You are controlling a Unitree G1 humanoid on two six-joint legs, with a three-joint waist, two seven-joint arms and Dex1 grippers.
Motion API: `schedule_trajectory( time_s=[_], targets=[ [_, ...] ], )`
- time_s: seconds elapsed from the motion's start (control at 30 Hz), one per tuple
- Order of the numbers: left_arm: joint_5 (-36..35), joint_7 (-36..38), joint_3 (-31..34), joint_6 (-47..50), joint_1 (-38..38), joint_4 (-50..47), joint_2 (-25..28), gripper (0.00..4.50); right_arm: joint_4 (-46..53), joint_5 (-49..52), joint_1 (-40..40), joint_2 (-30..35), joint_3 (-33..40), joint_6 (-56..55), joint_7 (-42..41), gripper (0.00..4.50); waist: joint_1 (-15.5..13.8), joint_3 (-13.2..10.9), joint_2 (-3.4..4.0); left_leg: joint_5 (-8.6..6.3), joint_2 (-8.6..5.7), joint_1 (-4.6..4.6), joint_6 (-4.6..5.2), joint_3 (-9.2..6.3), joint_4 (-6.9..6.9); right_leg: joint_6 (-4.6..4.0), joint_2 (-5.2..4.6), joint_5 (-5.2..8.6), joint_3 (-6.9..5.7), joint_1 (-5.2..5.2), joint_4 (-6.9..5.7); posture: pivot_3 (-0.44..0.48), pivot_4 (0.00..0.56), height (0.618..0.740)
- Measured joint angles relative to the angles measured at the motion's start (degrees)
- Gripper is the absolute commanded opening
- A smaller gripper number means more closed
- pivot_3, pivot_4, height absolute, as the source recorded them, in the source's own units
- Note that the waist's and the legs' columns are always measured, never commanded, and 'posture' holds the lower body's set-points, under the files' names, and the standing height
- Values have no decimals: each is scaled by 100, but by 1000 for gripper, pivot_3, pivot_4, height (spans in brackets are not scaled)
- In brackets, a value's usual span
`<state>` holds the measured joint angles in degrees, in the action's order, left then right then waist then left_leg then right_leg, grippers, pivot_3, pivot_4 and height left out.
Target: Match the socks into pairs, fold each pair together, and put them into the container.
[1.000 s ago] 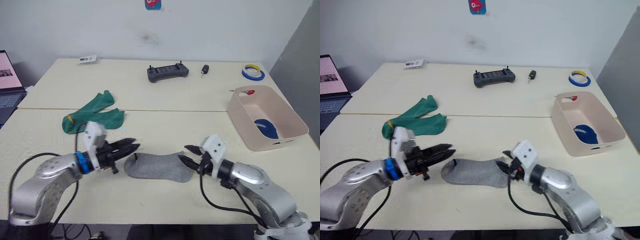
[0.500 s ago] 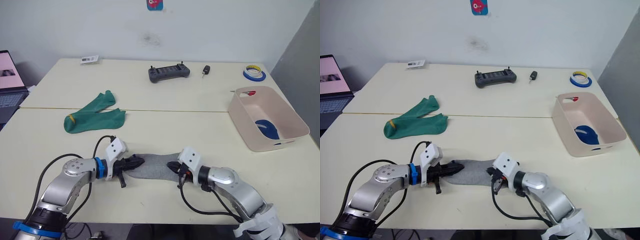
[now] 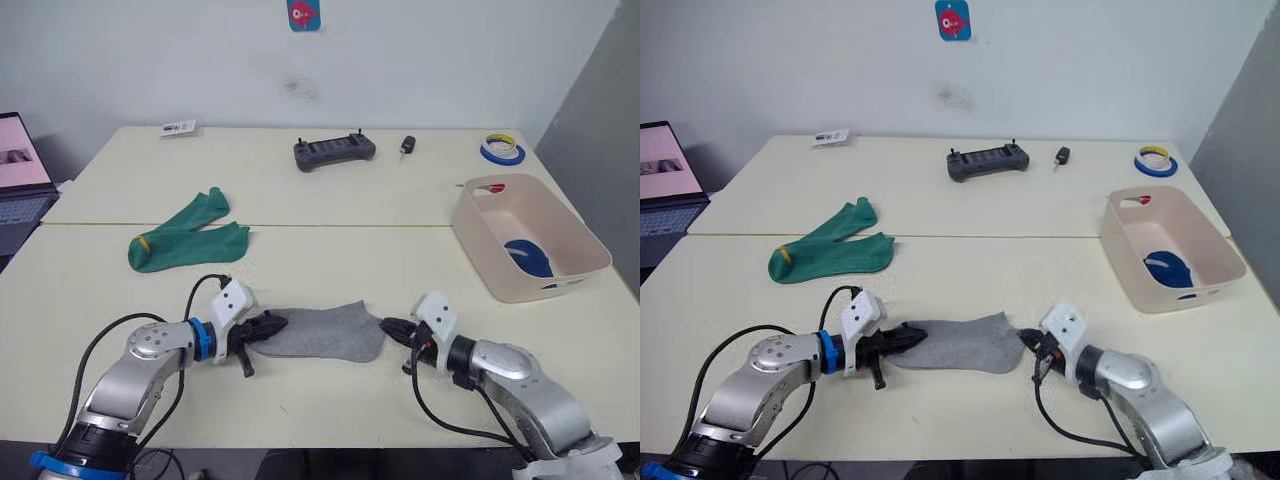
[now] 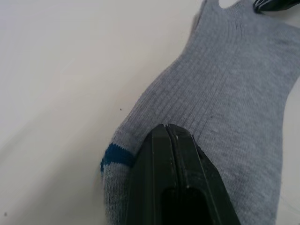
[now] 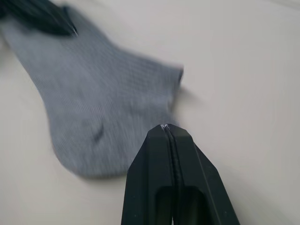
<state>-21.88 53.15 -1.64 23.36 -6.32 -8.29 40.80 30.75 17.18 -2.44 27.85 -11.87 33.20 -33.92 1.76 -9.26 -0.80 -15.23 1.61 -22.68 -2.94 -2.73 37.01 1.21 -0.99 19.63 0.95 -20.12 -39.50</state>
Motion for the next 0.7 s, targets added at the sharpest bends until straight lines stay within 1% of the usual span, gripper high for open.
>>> schedule_trajectory(
  time_s=[0.1, 0.2, 0.33, 0.5, 0.6, 0.7],
  targets=[
    [-357, 154, 146, 344, -251, -421, 96, 0, 144, 62, -336, -109, -36, 158, 30, 43, -6, -2, -4, 0, -3, -4, -1, 0, 1, 0, 0, 0, 1, -2, 1, 0, 150, 740],
    [-402, 148, 65, 478, -558, -597, 45, 0, -18, -93, -730, -309, -350, 256, 145, 43, -6, -2, -4, 0, -5, -4, -1, 1, 1, 0, 2, 0, 3, -3, 2, 0, 150, 740],
    [-58, 122, -401, 350, -555, -471, -87, 0, -616, -562, -1002, -510, -842, 252, 322, 43, -4, -3, -4, 1, -5, -9, 0, 3, 1, 0, 3, 0, 4, -9, 5, 0, 150, 740],
    [503, -17, -714, -57, -618, 196, -291, 0, -1135, -943, -1139, -839, -1224, 207, 475, 43, -5, -3, -4, 1, -5, -8, 0, 2, 2, -1, 4, 0, 4, -11, 0, 0, 150, 740],
    [699, -54, -750, -401, -616, 426, -337, 0, -1358, -1125, -1130, -903, -1238, 156, 617, 43, -7, -2, -3, 1, -7, -8, 0, 3, 2, -1, 2, 0, 5, -10, 0, 0, 150, 740],
    [794, -83, -749, -618, -532, 470, -337, 0, -1336, -1151, -995, -817, -1049, 85, 689, 43, -8, 0, -3, 1, -6, -3, 0, 2, 2, -1, 0, 0, 4, -4, 1, 0, 150, 740]
  ],
)
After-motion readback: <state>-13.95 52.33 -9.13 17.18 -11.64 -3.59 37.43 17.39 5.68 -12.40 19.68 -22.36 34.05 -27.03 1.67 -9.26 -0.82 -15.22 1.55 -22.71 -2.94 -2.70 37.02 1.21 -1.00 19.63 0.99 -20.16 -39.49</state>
